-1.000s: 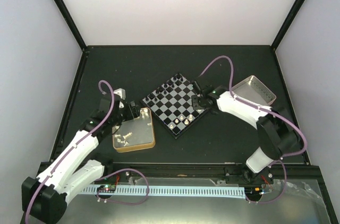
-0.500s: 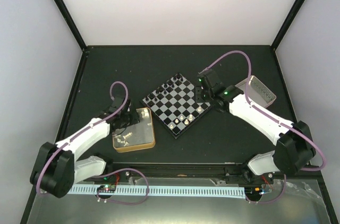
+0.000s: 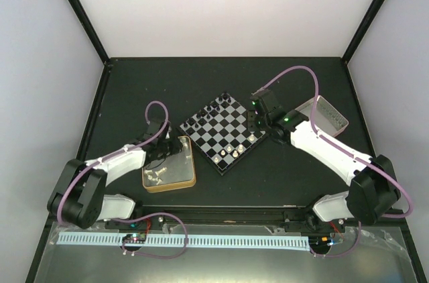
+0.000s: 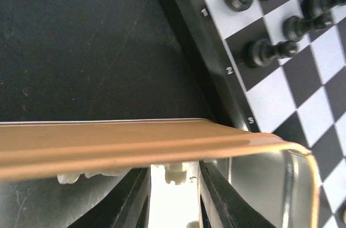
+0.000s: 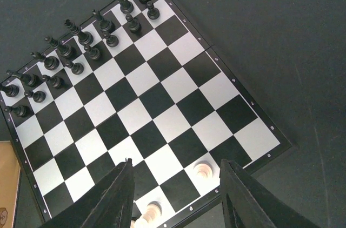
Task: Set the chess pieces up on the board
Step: Pick up the chess piece from the storage box.
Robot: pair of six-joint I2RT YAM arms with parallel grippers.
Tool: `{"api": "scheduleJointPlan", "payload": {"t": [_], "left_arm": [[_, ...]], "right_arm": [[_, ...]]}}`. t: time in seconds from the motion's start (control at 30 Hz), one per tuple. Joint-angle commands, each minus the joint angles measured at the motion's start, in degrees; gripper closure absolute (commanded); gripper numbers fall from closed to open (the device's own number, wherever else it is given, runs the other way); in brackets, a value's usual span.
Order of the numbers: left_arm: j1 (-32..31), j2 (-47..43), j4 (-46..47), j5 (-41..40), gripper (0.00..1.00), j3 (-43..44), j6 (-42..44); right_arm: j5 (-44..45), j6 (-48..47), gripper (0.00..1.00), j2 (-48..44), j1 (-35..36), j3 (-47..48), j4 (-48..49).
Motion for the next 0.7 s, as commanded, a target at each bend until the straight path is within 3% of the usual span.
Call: {"api": "scheduleJointPlan", "payload": {"t": [0.0,0.23,0.43,0.57,0.67], "left_arm": [[-0.5,4.0,2.1,0.7,0.76,2.2,-0.6],[-0.9,7.7,0.6,0.8,0.83,3.2,-0.5],[-1.1,5.3,-2.3,0.5,0.94,3.3,0.9],[-1.1,-0.5,-6.1,2.4,0.96,3.2,3.6],[-1.1,-7.6,-7.9,7.2,0.97,3.4,7.4]], "right_arm": [[0.1,0.9,0.55,-1.1,-0.1,-0.5,1.0],[0.5,1.1,0.55,-2.0,-0.1,-0.7,0.8],[-2.2,1.3,0.56,-3.0,-0.1,-0.2,0.8],[-11.2,-0.2,0.55,-3.6,-0.1,-0.1,2.5],[-23.8,-1.3,0.54,-3.4,-0.1,-0.8,6.1]]}}
